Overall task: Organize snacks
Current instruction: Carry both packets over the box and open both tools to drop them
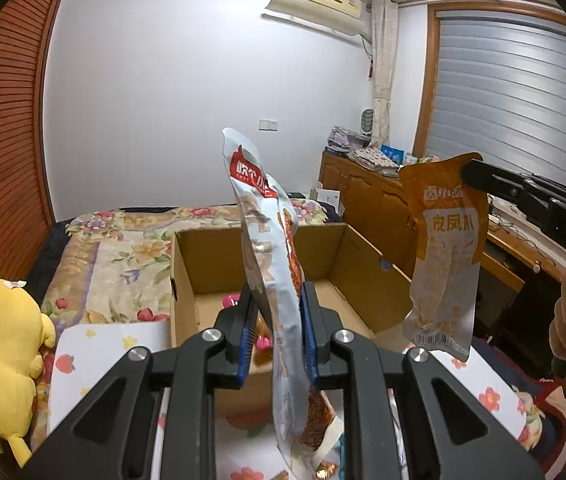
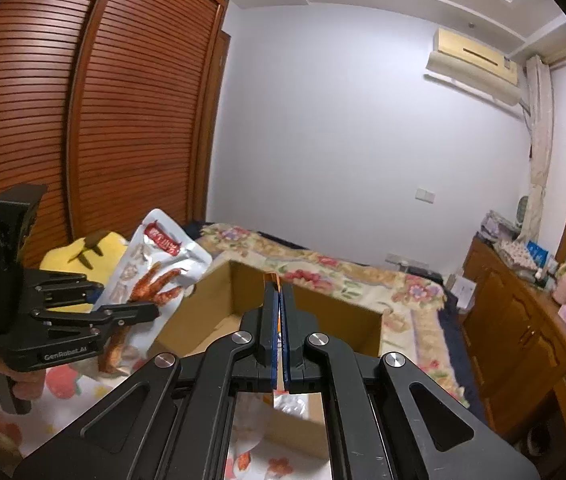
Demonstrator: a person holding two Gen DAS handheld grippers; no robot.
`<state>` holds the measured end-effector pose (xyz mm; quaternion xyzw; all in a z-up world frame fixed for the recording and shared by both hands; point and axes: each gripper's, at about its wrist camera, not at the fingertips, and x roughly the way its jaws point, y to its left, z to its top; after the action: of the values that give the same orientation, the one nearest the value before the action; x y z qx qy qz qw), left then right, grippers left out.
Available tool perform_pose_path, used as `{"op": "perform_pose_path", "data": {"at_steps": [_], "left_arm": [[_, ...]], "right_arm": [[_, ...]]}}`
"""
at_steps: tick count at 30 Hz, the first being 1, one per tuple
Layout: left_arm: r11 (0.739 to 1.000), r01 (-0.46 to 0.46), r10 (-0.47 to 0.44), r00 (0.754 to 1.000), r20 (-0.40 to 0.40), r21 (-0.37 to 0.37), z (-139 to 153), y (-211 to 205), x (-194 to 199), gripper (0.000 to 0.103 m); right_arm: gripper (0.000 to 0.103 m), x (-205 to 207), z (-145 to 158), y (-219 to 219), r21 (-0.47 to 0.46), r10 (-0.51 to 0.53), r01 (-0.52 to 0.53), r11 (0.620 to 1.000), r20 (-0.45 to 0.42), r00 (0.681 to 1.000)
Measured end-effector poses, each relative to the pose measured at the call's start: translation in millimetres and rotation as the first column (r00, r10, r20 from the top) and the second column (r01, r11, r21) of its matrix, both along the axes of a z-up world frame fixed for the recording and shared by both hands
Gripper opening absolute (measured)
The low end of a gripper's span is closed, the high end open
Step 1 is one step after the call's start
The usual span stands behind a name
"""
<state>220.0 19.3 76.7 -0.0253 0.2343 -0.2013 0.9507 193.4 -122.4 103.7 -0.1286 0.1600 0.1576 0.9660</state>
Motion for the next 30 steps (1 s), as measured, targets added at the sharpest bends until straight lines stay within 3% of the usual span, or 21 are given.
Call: {"op": "perform_pose_path", "data": {"at_steps": [12,21,30], "left_arm": [[0.998,-0.048,0.048,0.999,0.014,0.029,2,-12,41,0.018],[0.995,-0.096,0.097,0.994,-0.049,0.026,-29,-11,75,0.018],[0.995,-0.083,0.087,0.994,-0.068,0.055,-41,-13,73,0.023]], "right_arm": [[0.0,55,10,2,-0.043,-0.099,0.1,0.994,0.036,0.994],[0.0,81,-16,-1,-0.039,-0.171,0.173,0.984,0.048,0.984],[0.0,96,-58,-1,-0.051,-0.196,0.194,0.98,-0.031,0.98]]}}
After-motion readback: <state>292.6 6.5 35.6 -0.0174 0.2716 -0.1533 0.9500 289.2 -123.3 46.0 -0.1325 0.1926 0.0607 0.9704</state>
